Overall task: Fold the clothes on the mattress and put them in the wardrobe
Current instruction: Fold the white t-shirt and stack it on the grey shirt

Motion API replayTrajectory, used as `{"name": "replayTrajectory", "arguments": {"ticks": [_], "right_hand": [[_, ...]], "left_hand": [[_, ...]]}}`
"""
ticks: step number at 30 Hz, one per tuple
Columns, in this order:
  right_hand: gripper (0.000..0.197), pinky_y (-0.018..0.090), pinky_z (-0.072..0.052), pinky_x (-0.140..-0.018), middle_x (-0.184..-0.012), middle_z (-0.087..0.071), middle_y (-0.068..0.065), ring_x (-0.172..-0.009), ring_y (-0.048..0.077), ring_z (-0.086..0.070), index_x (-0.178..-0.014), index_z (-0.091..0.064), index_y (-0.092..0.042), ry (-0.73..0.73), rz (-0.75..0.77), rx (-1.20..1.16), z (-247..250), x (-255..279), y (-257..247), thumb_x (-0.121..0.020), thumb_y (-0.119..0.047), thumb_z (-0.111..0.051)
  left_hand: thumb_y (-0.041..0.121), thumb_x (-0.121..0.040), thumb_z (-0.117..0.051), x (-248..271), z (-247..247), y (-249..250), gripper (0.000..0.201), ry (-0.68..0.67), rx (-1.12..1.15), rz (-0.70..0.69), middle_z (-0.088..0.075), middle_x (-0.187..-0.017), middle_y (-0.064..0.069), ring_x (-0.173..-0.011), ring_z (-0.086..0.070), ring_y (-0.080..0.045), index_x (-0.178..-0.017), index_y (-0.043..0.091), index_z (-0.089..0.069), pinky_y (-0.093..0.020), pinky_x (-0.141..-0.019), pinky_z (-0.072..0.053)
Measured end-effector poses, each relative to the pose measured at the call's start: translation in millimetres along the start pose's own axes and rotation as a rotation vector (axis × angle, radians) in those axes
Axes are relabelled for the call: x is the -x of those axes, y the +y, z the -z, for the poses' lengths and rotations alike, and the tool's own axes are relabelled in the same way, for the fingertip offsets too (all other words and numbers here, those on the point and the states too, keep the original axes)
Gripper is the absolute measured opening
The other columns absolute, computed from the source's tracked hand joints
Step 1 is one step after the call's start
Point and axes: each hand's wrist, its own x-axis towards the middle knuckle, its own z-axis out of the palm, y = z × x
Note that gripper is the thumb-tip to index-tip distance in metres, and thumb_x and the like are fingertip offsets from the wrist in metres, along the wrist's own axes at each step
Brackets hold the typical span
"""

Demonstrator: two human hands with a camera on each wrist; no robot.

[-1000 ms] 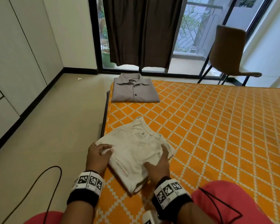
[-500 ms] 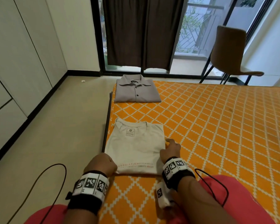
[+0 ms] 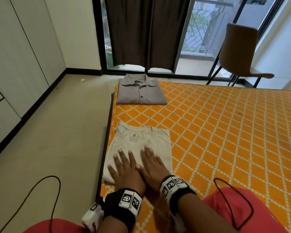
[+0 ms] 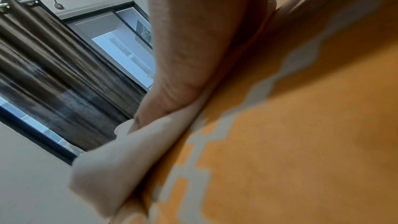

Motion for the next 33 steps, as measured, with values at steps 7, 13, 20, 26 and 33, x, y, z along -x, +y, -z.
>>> {"name": "replayTrajectory", "arguments": {"ticks": [7, 13, 20, 26, 33], "right_hand": [[0.123, 0.031, 0.015, -0.114, -0.153, 0.034, 0.001, -0.146, 0.018, 0.025, -0.148, 0.026, -0.015, 0.026, -0.166, 0.088, 10, -38, 34, -0.051, -0.091, 0.022], [0.112, 0.041, 0.005, -0.120, -0.159, 0.024, 0.003, -0.149, 0.020, 0.016, -0.153, 0.017, -0.014, -0.015, -0.309, 0.104, 43, -75, 65, -0.078, -0.086, -0.025], [0.102, 0.044, 0.005, -0.121, -0.159, 0.025, 0.009, -0.149, 0.026, 0.015, -0.151, 0.019, -0.010, 0.018, -0.339, 0.257, 74, -84, 66, -0.085, -0.080, -0.013], [0.076, 0.043, -0.006, -0.120, -0.160, -0.007, 0.006, -0.149, 0.024, -0.012, -0.156, -0.008, -0.015, 0.006, 0.548, 0.478, 28, -29, 38, -0.097, -0.062, 0.001], [0.087, 0.034, 0.014, -0.118, -0.160, 0.018, 0.000, -0.147, 0.020, 0.017, -0.153, 0.016, -0.024, -0.030, 0.492, 0.515, 19, -27, 58, -0.086, -0.077, -0.001]], "left_hand": [[0.092, -0.065, -0.041, -9, -6, 3, 0.134, -0.054, 0.020, -0.016, 0.043, -0.147, -0.020, -0.141, 0.030, -0.043, -0.135, 0.010, 0.040, -0.065, -0.109, 0.014], [0.089, -0.069, -0.039, -11, -6, 4, 0.131, -0.071, 0.002, -0.013, 0.043, -0.146, -0.023, -0.139, 0.033, -0.044, -0.138, 0.010, 0.038, -0.067, -0.109, 0.013], [0.086, -0.071, -0.044, -6, 7, -4, 0.129, -0.158, 0.083, -0.062, 0.045, -0.147, -0.018, -0.138, 0.036, -0.040, -0.146, 0.013, 0.032, -0.062, -0.112, 0.016], [0.082, -0.069, -0.056, -16, 38, -30, 0.128, -0.135, 0.080, -0.092, 0.012, -0.161, -0.017, -0.149, 0.006, -0.033, -0.154, 0.012, 0.007, -0.045, -0.119, -0.008], [0.098, -0.048, -0.046, -16, 14, -44, 0.149, -0.226, 0.068, -0.070, 0.048, -0.146, -0.012, -0.142, 0.033, -0.031, -0.141, 0.021, 0.040, -0.063, -0.114, 0.005]]}}
